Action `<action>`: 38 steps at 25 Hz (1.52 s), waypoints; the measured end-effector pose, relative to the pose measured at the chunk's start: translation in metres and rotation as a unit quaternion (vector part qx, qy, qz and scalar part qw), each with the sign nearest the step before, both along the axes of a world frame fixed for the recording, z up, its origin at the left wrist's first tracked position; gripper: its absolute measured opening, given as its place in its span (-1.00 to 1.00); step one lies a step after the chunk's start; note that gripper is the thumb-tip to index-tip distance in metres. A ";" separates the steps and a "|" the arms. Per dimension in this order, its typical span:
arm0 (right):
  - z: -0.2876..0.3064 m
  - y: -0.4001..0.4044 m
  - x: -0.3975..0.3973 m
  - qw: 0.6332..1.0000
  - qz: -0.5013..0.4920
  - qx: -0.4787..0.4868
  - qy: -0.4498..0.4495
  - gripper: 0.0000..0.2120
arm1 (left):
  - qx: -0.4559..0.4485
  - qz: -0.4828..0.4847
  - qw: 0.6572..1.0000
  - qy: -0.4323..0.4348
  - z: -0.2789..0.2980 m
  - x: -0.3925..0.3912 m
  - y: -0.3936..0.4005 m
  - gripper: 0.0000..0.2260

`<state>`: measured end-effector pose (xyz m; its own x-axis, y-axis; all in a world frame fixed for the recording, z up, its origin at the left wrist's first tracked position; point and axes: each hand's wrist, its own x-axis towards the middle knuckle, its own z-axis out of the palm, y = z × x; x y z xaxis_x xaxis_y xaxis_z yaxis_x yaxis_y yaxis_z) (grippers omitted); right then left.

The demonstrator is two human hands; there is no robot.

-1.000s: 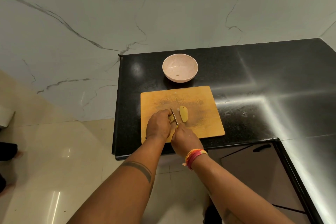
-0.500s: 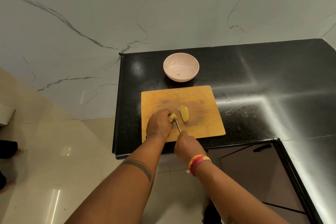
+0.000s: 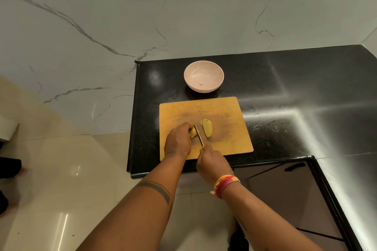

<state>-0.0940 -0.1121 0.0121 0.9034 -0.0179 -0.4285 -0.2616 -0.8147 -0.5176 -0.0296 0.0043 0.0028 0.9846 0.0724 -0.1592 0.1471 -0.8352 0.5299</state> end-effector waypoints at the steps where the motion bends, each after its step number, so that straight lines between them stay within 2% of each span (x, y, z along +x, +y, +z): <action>1: 0.002 0.003 0.005 1.000 0.004 0.004 0.002 -0.83 | -0.004 0.004 1.000 0.001 0.000 0.000 0.000 -0.81; 7: 0.011 0.010 0.030 0.999 0.008 0.030 0.012 -0.77 | -0.044 0.021 0.999 0.021 -0.003 0.001 0.002 -0.83; 13: 0.013 0.016 0.045 0.997 0.069 0.028 0.015 -0.77 | -0.040 0.020 0.999 0.024 -0.006 0.004 0.002 -0.84; 17: 0.006 0.007 0.020 0.996 0.082 -0.027 0.039 -0.78 | -0.019 0.021 0.999 0.014 -0.001 0.003 0.000 -0.85; 22: -0.011 -0.009 -0.023 0.996 0.022 -0.029 0.078 -0.87 | 0.001 -0.001 1.000 -0.009 -0.003 0.000 0.001 -0.83; 25: -0.007 -0.015 -0.033 0.999 0.004 -0.006 0.043 -0.82 | 0.024 -0.011 0.999 -0.018 -0.006 -0.005 0.001 -0.75; 28: -0.002 -0.008 -0.020 1.000 -0.007 0.004 0.013 -0.82 | 0.036 -0.011 0.999 -0.034 -0.007 -0.006 0.002 -0.78; 33: 0.006 0.010 0.010 1.000 0.008 0.011 0.018 -0.84 | 0.014 0.013 0.999 -0.036 -0.008 -0.003 0.002 -0.78; 38: 0.014 0.017 0.033 0.999 0.046 0.013 0.005 -0.71 | 0.010 -0.006 0.999 -0.040 -0.009 -0.001 0.005 -0.82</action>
